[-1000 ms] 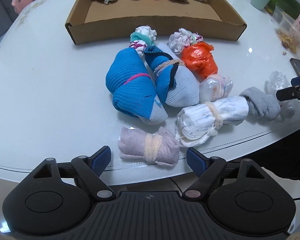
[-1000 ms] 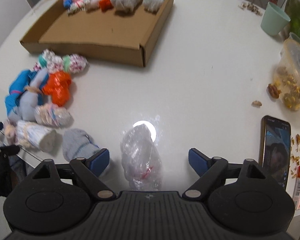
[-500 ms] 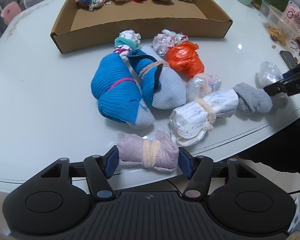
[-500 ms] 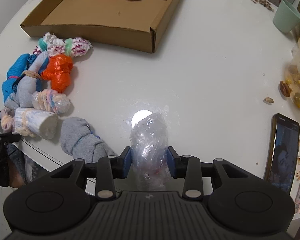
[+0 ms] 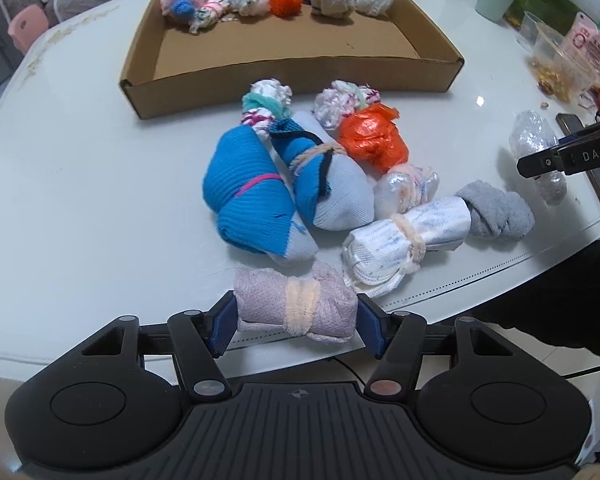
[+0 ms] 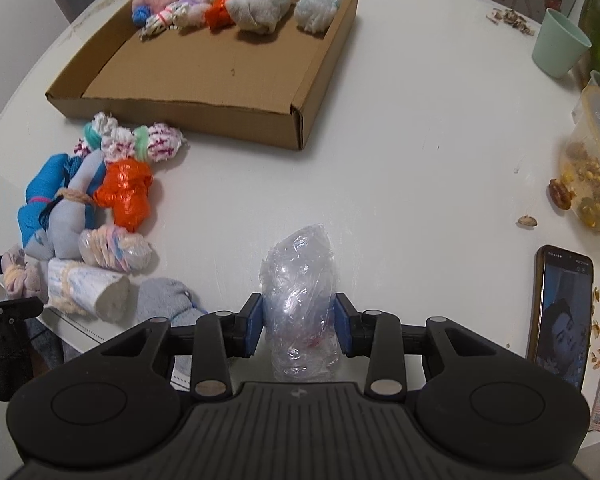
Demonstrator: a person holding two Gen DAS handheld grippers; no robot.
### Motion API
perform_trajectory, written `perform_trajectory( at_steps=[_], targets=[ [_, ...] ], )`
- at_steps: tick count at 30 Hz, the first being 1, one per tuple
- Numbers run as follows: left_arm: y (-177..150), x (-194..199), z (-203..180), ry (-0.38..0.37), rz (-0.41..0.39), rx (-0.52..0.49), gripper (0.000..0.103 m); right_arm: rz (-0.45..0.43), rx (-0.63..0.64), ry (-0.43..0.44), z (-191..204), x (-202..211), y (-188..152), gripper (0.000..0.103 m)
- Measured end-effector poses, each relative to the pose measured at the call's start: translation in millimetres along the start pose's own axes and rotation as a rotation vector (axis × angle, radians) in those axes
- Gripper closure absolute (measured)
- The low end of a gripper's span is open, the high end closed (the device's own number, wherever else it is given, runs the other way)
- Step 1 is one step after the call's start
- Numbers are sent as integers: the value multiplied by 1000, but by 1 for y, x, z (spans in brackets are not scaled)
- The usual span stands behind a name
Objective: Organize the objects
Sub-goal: 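Carry the lilac roll and clear plastic bundle over the tray with both tools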
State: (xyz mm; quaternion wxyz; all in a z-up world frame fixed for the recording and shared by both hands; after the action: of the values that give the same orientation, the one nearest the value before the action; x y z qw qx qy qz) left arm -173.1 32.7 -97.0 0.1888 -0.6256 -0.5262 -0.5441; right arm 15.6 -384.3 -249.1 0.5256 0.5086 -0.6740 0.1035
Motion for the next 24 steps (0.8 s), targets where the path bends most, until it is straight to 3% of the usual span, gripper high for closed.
perform_trajectory(
  at_steps=[9, 15, 24],
  targets=[
    [33, 46, -4, -5, -105, -10, 36, -59, -20, 10, 0, 17, 12, 69],
    [76, 77, -1, 35, -188, -127, 36, -130, -38, 21, -1, 32, 25, 69],
    [144, 87, 16, 60, -279, -250, 36, -277, -108, 130, 4, 59, 72, 69]
  ],
)
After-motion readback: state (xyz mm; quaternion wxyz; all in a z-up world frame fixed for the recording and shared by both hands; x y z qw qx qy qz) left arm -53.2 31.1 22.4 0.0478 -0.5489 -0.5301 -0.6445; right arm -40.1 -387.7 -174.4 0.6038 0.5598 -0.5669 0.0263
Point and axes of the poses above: each gripper's, at about its wrist camera, not at the fingertips, and x roughly against the way its jaws point, z to its left, y to its top, the point moved 4 cm from there along -x, roughly the way its jaws point, and after that the axes turned 15 degrees about -y, right-handed, at the moved point
